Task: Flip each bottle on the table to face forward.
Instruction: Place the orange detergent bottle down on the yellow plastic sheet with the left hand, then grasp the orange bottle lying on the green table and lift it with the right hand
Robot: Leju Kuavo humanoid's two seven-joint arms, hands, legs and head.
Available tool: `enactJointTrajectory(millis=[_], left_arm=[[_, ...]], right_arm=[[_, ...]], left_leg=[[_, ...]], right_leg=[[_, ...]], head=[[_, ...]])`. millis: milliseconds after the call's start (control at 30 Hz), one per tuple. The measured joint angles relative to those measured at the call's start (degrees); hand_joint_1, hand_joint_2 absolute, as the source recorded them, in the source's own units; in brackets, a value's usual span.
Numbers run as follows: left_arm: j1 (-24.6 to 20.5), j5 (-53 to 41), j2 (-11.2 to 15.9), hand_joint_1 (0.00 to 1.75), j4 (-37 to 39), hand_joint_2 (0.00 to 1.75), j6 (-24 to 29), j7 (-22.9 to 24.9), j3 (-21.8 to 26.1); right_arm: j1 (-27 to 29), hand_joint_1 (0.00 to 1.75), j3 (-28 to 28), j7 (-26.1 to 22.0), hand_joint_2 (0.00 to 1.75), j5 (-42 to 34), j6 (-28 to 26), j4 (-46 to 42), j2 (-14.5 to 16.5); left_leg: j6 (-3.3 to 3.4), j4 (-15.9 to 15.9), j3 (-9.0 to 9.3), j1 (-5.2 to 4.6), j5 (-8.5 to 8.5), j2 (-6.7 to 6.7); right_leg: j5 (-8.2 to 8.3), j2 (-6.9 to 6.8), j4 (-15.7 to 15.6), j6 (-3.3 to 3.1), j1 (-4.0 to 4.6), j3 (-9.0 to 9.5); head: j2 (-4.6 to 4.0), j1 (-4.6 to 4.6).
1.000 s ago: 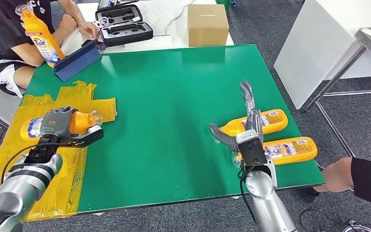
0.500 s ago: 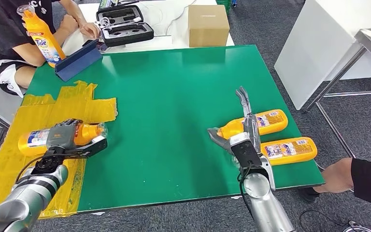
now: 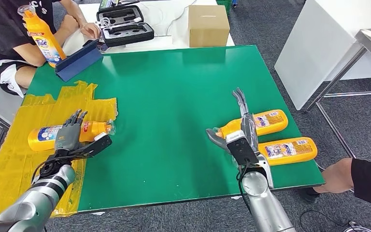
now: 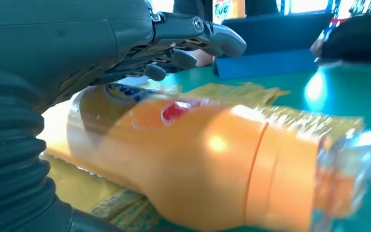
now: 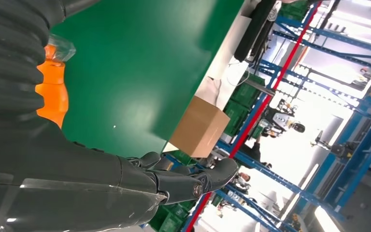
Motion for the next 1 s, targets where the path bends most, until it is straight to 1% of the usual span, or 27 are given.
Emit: enactJointTrajectory(millis=[100, 133, 200, 267, 300, 400, 500, 667, 800, 933, 1000], left_arm=[[0.81, 3.67, -0.79, 0.00, -1.30, 1.75, 0.55, -6.34, 3.27], [0.99, 5.64, -1.14, 0.00, -1.72, 1.75, 0.51, -9.18, 4.41], [1.58, 11.37, -2.12, 0.00, -3.38, 1.75, -0.29, -16.34, 6.57], [2.96, 17.37, -3.42, 0.00, -6.90, 1.75, -1.97, -22.24, 8.00], [4.03, 19.89, -4.18, 0.00, -9.43, 1.75, -2.91, -23.77, 8.33], [7.94, 25.98, -6.22, 0.00, -18.71, 1.75, -5.58, -24.36, 7.77], [11.39, 31.59, -7.30, 0.00, -27.50, 1.75, -8.59, -23.99, 6.02], [15.33, 40.49, -8.40, 0.00, -39.61, 1.75, -17.23, -23.94, 2.99], [16.76, 43.31, -9.07, 0.00, -45.39, 1.75, -21.17, -23.47, 1.26], [17.35, 48.39, -10.00, 0.00, -49.20, 1.75, -28.48, -23.37, -0.47], [17.44, 49.55, -10.68, 0.00, -50.76, 1.75, -30.64, -23.13, -1.80]], right_arm=[[0.05, 0.00, 0.00, 0.13, 1.75, 1.07, -0.63, 0.39, -0.05], [0.08, 0.00, 0.00, 0.23, 1.75, 1.80, -0.92, 0.51, -0.09], [0.25, 0.00, -0.02, 0.77, 1.75, 4.21, -1.67, 0.66, -0.45], [0.59, 0.00, -0.21, 1.60, 1.75, 6.98, -2.21, 0.66, -1.23], [0.79, 0.00, -0.43, 2.07, 1.75, 8.28, -2.29, 0.63, -1.72], [1.25, 0.00, -1.46, 3.55, 1.75, 11.66, -1.65, 0.51, -3.40], [1.38, 0.00, -2.40, 4.65, 1.75, 14.49, 0.24, 0.44, -5.18], [0.72, 0.00, -2.88, 6.95, 1.75, 20.74, 4.04, 1.05, -9.72], [-0.50, 0.00, -3.36, 7.80, 1.75, 22.87, 4.78, 2.02, -12.64], [-2.84, 0.00, -3.29, 8.32, 1.75, 24.66, 7.54, 3.80, -14.88], [-4.89, 0.00, -3.19, 8.24, 1.75, 24.88, 9.08, 5.17, -16.13]], left_leg=[[0.00, 0.01, -0.02, 0.01, 0.00, 0.03], [0.00, 0.01, -0.02, 0.00, 0.00, 0.03], [0.00, 0.02, -0.03, 0.00, 0.00, 0.04], [0.01, 0.02, -0.05, -0.02, -0.01, 0.02], [0.01, 0.02, -0.06, -0.04, -0.02, 0.02], [0.04, 0.02, -0.08, -0.08, -0.05, 0.05], [0.06, 0.02, -0.08, -0.10, -0.08, 0.05], [0.07, 0.02, -0.09, -0.11, -0.06, 0.01], [0.08, 0.02, -0.09, -0.10, -0.06, 0.02], [0.10, 0.02, -0.10, -0.11, -0.05, 0.01], [0.12, 0.03, -0.11, -0.11, -0.03, -0.01]], right_leg=[[0.00, 0.01, 0.00, 0.00, 0.00, -0.05], [0.00, 0.02, 0.00, 0.00, 0.00, -0.06], [0.00, 0.02, -0.01, 0.00, -0.01, -0.08], [0.00, 0.01, -0.01, 0.00, -0.02, -0.07], [-0.01, 0.01, -0.02, 0.00, -0.03, -0.07], [-0.01, 0.02, -0.03, 0.01, -0.06, -0.09], [-0.01, 0.02, -0.04, 0.02, -0.07, -0.09], [0.00, -0.01, -0.04, 0.02, -0.05, -0.07], [0.00, 0.00, -0.03, 0.03, -0.05, -0.05], [0.01, -0.02, -0.04, 0.04, -0.07, -0.06], [0.01, -0.06, -0.04, 0.04, -0.07, -0.04]], head=[[0.00, 0.00], [0.00, 0.00], [0.00, -0.01], [0.00, -0.01], [0.00, -0.01], [0.00, -0.02], [0.00, -0.03], [0.00, -0.02], [0.00, -0.01], [0.00, -0.04], [0.00, -0.03]])
